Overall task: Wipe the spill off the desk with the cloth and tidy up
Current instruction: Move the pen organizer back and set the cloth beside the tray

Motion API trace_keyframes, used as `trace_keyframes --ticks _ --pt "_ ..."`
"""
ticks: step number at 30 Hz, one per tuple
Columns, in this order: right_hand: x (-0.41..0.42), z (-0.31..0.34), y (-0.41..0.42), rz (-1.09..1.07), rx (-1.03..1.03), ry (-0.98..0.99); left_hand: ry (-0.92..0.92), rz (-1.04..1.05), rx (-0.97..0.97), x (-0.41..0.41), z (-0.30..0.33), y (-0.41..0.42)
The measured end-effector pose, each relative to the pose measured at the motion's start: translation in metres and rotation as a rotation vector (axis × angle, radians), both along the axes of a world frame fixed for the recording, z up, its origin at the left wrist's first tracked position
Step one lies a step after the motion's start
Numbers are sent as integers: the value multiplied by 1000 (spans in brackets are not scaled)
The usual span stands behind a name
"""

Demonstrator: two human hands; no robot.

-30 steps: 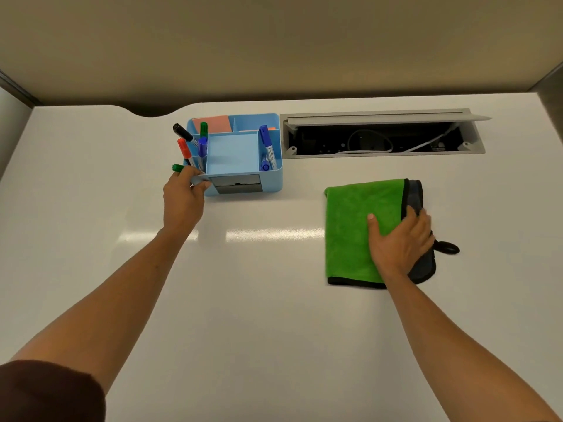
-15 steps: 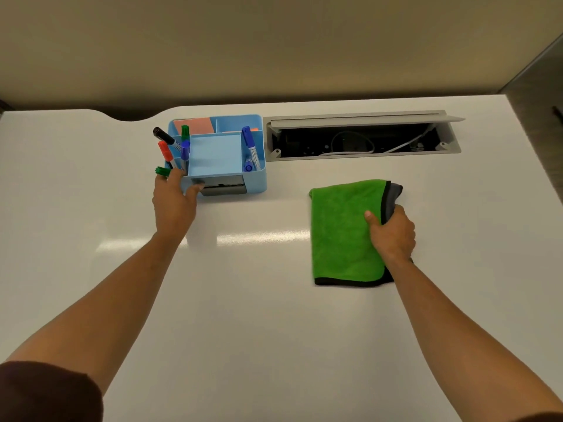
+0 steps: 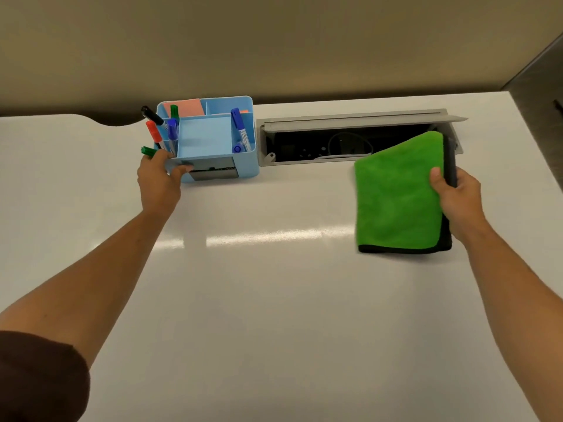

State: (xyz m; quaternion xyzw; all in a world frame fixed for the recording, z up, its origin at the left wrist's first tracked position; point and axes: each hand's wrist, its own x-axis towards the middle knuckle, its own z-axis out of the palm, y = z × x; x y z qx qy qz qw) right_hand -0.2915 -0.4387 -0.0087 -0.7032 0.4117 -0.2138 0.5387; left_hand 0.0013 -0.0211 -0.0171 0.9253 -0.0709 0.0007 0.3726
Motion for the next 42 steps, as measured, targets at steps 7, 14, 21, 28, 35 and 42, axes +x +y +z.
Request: trace_keyframes --ticks 7,14,21,28,35,42 --pt "10 0 -12 17 34 14 -11 -26 30 12 0 -5" --pt "3 -17 -31 27 -147 218 -6 -64 -46 4 -8 2" --pt "-9 -38 -17 -55 -621 552 -14 -61 -34 -6 -21 -2" --pt "-1 -70 37 425 -818 726 -9 -60 15 -8 -18 -2" --pt "-4 -71 24 481 -835 780 -10 -27 107 -32 -28 27" --pt "9 -59 104 398 -887 624 -48 -232 410 -99 -49 57"
